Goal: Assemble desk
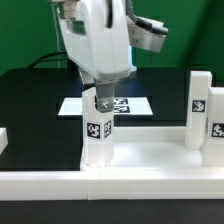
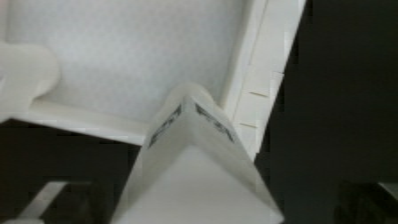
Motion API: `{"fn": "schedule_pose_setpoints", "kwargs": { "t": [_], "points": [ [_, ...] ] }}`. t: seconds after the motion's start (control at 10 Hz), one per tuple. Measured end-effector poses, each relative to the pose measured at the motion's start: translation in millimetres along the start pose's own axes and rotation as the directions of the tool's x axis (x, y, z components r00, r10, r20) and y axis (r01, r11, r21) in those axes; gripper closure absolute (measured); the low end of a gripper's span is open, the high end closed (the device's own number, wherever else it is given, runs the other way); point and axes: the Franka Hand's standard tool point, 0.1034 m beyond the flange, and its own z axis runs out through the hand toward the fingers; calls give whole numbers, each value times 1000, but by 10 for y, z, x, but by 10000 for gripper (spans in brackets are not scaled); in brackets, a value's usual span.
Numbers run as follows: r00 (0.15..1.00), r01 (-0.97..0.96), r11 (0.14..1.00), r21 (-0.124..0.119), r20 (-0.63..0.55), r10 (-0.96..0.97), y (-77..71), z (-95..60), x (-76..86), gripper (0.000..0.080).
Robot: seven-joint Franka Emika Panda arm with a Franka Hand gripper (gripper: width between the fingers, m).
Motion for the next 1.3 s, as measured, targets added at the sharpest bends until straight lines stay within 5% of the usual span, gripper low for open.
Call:
{"fn": "schedule_pose_setpoints", "kwargs": {
  "t": [0.2,0.5,0.7,1.1,1.3],
  "points": [
    [971,240,971,1,-5,-240,11,29,2,151],
    [964,267,964,5,-15,-267,3,21,20,159],
    [967,253,967,5,-15,-253,5,21,22,513],
    [990,-140,990,7,-12,140,38,24,60,509],
    [882,-471,882,4,19,471,74,24,54,509]
  ]
}}
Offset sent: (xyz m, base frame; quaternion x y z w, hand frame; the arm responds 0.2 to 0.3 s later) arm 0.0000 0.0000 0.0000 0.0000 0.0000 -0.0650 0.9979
